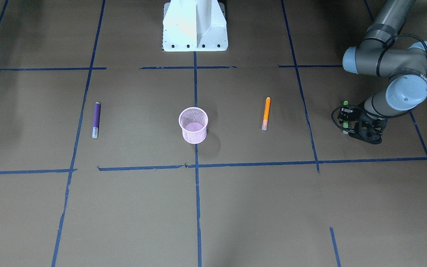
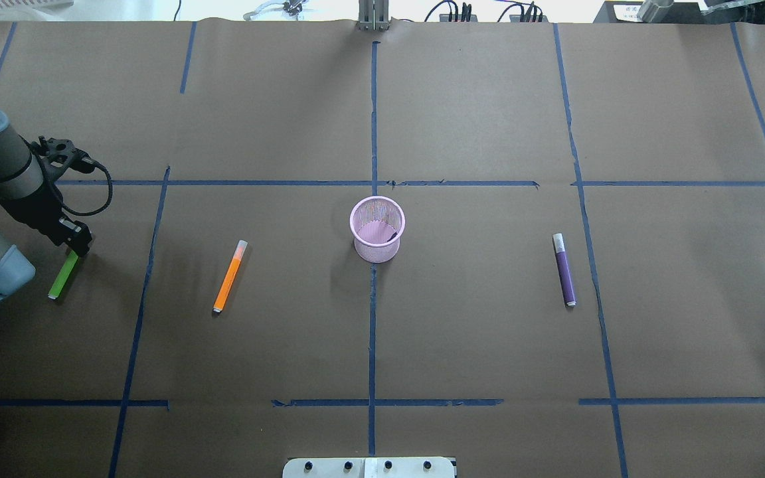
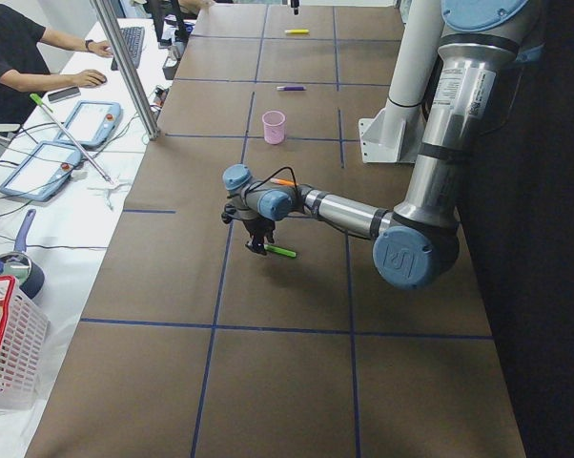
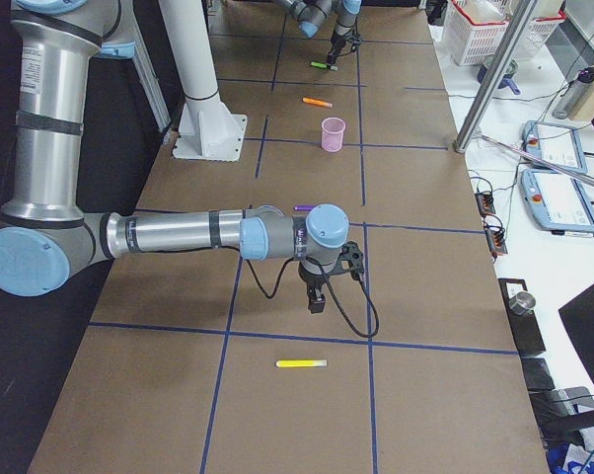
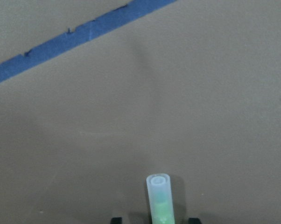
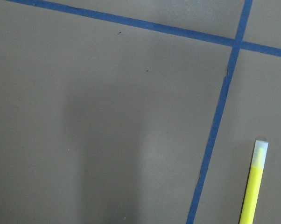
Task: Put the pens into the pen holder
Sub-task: 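Lower the left gripper onto the green marker and grasp it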
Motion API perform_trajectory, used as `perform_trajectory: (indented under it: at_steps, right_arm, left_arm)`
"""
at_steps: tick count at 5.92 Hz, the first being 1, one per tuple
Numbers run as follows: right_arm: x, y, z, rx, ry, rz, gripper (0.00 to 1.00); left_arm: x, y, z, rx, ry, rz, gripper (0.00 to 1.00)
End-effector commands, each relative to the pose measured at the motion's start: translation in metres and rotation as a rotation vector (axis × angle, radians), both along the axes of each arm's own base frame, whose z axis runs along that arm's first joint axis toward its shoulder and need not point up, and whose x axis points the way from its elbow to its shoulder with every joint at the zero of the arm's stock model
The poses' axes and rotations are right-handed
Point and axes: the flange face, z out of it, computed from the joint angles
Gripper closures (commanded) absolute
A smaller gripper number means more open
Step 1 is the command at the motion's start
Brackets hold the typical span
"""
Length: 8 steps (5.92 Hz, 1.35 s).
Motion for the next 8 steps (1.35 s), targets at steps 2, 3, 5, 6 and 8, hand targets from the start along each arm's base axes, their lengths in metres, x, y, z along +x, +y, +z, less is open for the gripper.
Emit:
perform_trajectory:
  at_steps: [2,3,5,6,8]
  right_arm:
    - [0.0,0.0,0.004,-0.005,0.002,-0.001,0.0]
    - [0.0,0.0,0.005,-0.007,0.002,-0.001,0.0]
    - [0.0,-0.001,0.005,-0.007,0.002,-0.001,0.0]
    - [0.0,-0.002,0.004,-0.006,0.002,0.0,0.0]
    - [0.0,-0.002,0.004,-0.005,0.002,0.0,0.0]
  left_arm:
    - [0.005,0.003,0.0,0.002,0.001,0.012,0.47]
    - [0.005,0.003,0.0,0.004,0.002,0.014,0.47]
    - [0.009,0.006,0.001,0.005,0.002,0.024,0.76]
    - [0.009,0.006,0.001,0.005,0.002,0.024,0.99]
    - [0.008,0.008,-0.047,0.068,0.057,0.019,1.0]
